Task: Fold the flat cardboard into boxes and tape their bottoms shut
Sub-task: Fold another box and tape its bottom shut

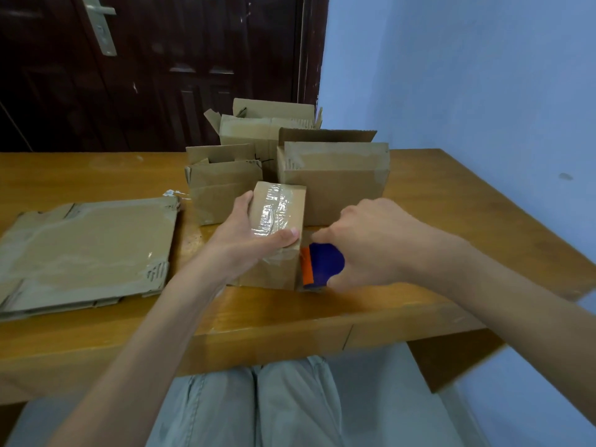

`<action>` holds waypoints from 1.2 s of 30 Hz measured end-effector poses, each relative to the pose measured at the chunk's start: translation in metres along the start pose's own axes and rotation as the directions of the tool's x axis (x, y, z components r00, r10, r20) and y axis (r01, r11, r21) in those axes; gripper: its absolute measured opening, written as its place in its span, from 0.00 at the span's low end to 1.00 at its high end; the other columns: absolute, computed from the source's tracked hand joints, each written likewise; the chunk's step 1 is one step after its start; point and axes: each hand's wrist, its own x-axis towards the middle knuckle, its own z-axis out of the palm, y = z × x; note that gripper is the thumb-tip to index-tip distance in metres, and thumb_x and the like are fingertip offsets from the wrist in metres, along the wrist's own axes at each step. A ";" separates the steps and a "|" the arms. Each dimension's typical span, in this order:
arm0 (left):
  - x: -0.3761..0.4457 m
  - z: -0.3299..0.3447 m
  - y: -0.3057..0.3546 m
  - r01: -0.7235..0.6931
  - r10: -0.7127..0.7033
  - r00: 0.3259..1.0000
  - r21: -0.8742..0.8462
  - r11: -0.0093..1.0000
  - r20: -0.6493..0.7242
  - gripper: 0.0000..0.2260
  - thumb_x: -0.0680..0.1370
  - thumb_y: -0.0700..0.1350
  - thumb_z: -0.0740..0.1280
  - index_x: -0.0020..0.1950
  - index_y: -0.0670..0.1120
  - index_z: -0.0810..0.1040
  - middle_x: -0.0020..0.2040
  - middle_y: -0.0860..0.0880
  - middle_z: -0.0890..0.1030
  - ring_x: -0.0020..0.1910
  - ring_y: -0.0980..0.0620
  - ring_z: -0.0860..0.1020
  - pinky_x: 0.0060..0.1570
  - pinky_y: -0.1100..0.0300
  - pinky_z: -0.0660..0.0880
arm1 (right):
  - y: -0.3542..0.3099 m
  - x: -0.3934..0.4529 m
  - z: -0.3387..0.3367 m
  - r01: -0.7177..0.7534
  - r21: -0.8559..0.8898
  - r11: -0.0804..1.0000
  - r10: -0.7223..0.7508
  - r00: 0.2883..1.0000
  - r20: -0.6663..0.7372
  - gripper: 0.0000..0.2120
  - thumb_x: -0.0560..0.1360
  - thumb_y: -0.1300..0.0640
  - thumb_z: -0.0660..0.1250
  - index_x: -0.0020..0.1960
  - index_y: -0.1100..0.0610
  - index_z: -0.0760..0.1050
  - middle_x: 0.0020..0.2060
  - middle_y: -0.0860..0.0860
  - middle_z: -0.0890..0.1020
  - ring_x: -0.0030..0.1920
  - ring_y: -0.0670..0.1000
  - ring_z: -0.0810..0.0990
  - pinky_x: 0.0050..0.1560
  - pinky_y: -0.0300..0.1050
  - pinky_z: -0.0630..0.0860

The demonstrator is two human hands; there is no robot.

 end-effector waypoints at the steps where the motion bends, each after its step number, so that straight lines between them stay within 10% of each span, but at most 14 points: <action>1: 0.000 0.000 -0.001 -0.003 0.003 1.000 -0.001 1.000 0.001 0.51 0.73 0.59 0.78 0.85 0.55 0.48 0.75 0.48 0.70 0.63 0.50 0.74 0.51 0.61 0.72 | 0.002 0.001 0.003 -0.017 0.021 1.000 0.016 1.000 0.007 0.31 0.76 0.30 0.65 0.74 0.43 0.70 0.48 0.43 0.77 0.50 0.48 0.76 0.38 0.41 0.74; 11: -0.001 -0.001 -0.006 0.000 0.000 1.000 -0.063 0.998 -0.004 0.51 0.73 0.61 0.78 0.85 0.57 0.48 0.60 0.59 0.71 0.51 0.62 0.74 0.41 0.68 0.68 | 0.043 -0.037 0.070 -0.269 0.045 0.962 0.273 0.954 -0.128 0.39 0.79 0.29 0.59 0.83 0.35 0.46 0.53 0.44 0.77 0.48 0.43 0.73 0.42 0.37 0.71; 27: -0.011 0.010 -0.003 0.016 -0.037 0.994 -0.191 0.981 -0.105 0.45 0.78 0.57 0.74 0.86 0.57 0.47 0.69 0.54 0.71 0.63 0.50 0.74 0.55 0.58 0.71 | 0.010 -0.026 0.116 -0.438 0.292 0.850 0.526 0.698 -0.486 0.26 0.82 0.46 0.67 0.78 0.49 0.70 0.61 0.55 0.77 0.60 0.56 0.74 0.60 0.54 0.72; 32: -0.018 0.010 -0.004 0.087 -0.161 0.984 -0.575 0.813 -0.077 0.24 0.87 0.62 0.55 0.81 0.57 0.64 0.75 0.50 0.75 0.70 0.49 0.75 0.68 0.48 0.72 | -0.072 0.005 0.071 -0.074 0.921 0.383 0.687 0.690 -0.230 0.25 0.86 0.41 0.57 0.80 0.48 0.68 0.67 0.42 0.74 0.68 0.40 0.72 0.69 0.45 0.73; 36: -0.041 0.023 -0.024 -0.264 -0.026 0.906 -0.612 0.745 -0.422 0.19 0.86 0.61 0.57 0.76 0.61 0.70 0.74 0.57 0.74 0.72 0.59 0.71 0.71 0.51 0.69 | -0.123 0.023 0.073 0.013 0.975 0.223 0.744 0.643 -0.179 0.28 0.85 0.37 0.57 0.83 0.42 0.60 0.73 0.37 0.71 0.71 0.39 0.72 0.69 0.49 0.76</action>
